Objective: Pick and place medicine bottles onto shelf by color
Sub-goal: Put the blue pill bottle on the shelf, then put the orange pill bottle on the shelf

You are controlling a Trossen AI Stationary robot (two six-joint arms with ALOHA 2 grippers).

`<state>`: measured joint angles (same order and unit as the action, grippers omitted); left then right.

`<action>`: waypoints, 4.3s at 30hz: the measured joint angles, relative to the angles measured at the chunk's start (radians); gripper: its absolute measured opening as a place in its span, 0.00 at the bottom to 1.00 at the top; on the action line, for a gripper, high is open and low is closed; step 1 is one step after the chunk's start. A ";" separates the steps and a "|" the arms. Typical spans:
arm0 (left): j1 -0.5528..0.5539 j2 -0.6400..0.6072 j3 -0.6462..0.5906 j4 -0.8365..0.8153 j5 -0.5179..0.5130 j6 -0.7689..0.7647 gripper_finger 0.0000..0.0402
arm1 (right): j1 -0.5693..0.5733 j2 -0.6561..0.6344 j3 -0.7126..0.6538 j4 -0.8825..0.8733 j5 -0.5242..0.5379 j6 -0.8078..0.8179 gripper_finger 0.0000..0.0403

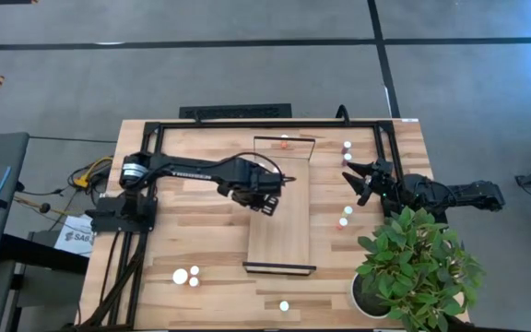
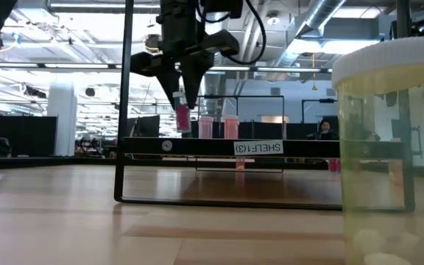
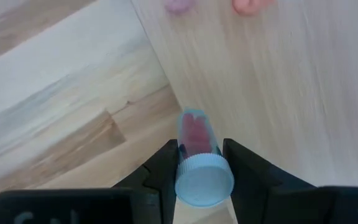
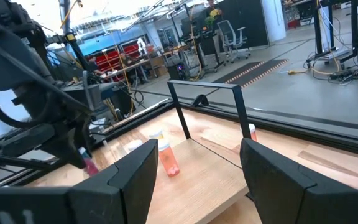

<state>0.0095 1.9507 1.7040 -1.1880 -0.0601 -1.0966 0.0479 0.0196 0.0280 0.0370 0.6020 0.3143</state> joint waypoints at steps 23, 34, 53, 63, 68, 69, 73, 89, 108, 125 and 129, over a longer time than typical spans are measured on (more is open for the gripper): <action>0.057 0.065 0.003 0.076 0.102 0.081 0.24 | 0.000 0.000 0.000 -0.001 0.000 0.000 0.62; 0.070 0.065 0.003 0.090 0.025 0.091 0.24 | 0.000 0.000 0.000 0.000 0.000 0.000 0.62; 0.094 0.065 0.003 0.114 0.048 0.092 0.25 | 0.000 0.000 0.000 0.000 0.000 0.000 0.62; 0.100 0.064 0.003 0.133 0.053 0.091 0.45 | 0.000 0.000 0.000 0.000 0.000 0.000 0.62; 0.108 0.064 0.031 0.102 0.078 0.091 0.56 | 0.000 0.000 0.000 0.000 0.000 0.000 0.62; 0.109 0.064 0.049 0.091 0.075 0.096 0.58 | 0.000 0.000 0.000 0.000 0.000 0.000 0.62; 0.109 0.063 0.150 -0.033 0.037 0.122 0.63 | 0.000 0.000 0.000 0.000 0.000 0.000 0.62; 0.029 -0.217 0.080 -0.384 -0.044 -0.140 0.51 | 0.000 0.000 0.000 -0.001 0.000 0.000 0.62; -0.504 -0.642 -0.713 0.035 0.036 -1.134 0.50 | 0.000 0.000 0.000 -0.001 0.000 0.000 0.62; -0.754 -0.641 -0.816 0.188 0.055 -1.186 0.95 | 0.000 0.000 0.000 0.000 0.000 0.000 0.62; -0.792 -0.641 -0.816 0.201 0.054 -1.186 0.99 | 0.000 0.000 0.000 0.000 0.000 0.000 0.62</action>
<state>-0.7828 1.3102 0.8879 -0.9874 -0.0058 -2.2822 0.0482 0.0196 0.0280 0.0368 0.6022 0.3141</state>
